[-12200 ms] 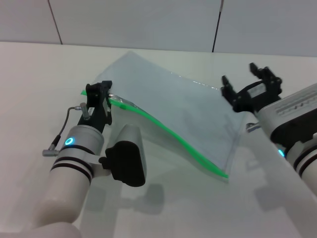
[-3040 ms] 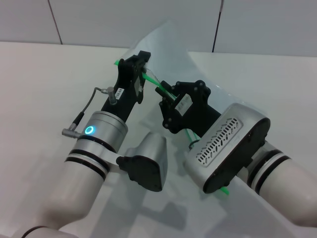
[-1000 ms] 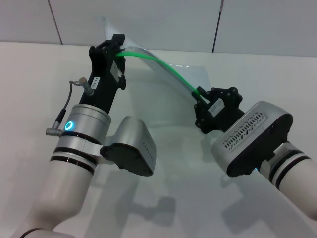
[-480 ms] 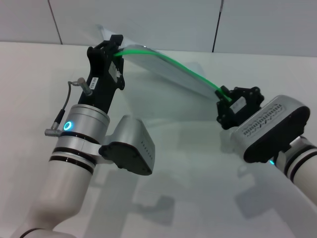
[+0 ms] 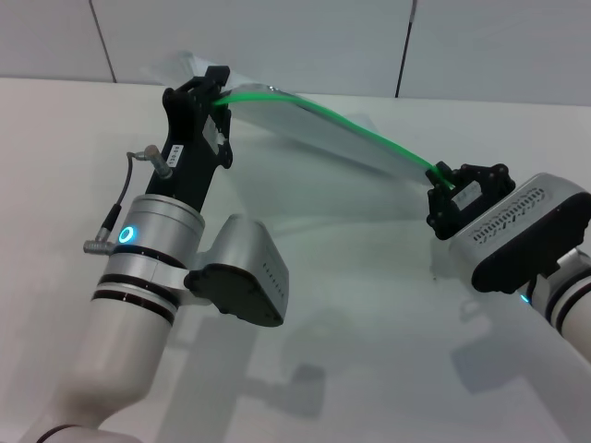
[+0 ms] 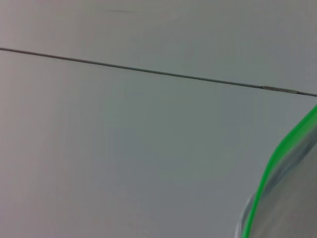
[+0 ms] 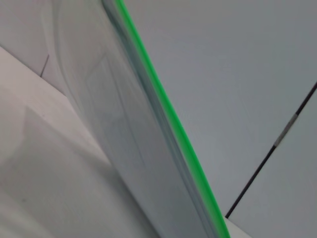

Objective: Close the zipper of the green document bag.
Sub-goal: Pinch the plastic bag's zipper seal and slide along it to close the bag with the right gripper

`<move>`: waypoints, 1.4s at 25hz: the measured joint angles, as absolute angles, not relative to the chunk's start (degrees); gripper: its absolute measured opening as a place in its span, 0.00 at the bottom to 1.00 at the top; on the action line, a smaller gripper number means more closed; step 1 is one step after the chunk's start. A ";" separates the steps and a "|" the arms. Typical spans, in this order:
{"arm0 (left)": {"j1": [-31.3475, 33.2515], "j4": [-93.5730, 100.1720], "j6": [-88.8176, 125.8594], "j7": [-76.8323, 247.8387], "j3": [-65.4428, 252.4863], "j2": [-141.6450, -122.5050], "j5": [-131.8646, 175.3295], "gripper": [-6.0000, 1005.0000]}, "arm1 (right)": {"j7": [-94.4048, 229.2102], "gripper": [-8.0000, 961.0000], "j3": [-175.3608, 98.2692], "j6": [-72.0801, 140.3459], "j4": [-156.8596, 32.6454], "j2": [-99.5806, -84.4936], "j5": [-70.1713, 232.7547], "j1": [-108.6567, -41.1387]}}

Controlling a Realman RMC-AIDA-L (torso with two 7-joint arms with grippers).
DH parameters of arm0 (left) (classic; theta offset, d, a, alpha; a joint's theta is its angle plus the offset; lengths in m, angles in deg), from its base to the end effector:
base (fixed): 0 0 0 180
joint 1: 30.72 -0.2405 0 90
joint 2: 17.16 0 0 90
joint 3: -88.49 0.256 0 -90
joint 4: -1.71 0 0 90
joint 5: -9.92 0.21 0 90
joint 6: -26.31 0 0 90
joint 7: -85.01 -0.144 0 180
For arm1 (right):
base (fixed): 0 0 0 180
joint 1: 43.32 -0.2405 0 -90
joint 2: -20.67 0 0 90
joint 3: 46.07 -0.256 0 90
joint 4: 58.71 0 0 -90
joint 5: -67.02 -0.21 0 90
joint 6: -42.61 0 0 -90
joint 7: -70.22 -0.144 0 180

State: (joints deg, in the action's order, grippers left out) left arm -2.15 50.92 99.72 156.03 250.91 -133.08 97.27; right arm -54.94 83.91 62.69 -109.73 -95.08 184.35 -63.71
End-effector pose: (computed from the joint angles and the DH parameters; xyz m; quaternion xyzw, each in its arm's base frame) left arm -0.1938 0.3191 -0.0672 -0.6503 0.2746 0.1057 0.7004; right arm 0.2390 0.3500 -0.0907 -0.8539 0.0852 0.0603 0.5098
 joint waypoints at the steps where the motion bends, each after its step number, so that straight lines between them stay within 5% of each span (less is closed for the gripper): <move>1: -2.15 50.92 99.71 156.02 250.91 -133.08 97.25 0.06 | -55.15 0.09 83.82 62.70 -109.47 -95.08 184.35 -63.81; 35: -1.96 51.19 103.86 160.35 251.39 -133.08 98.15 0.06 | -55.43 0.17 82.05 63.55 -109.23 -95.42 183.54 -63.89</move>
State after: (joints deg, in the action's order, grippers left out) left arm -1.96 51.19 103.86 160.35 251.39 -133.08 98.15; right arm -55.43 82.05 63.55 -109.23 -95.42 183.54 -63.89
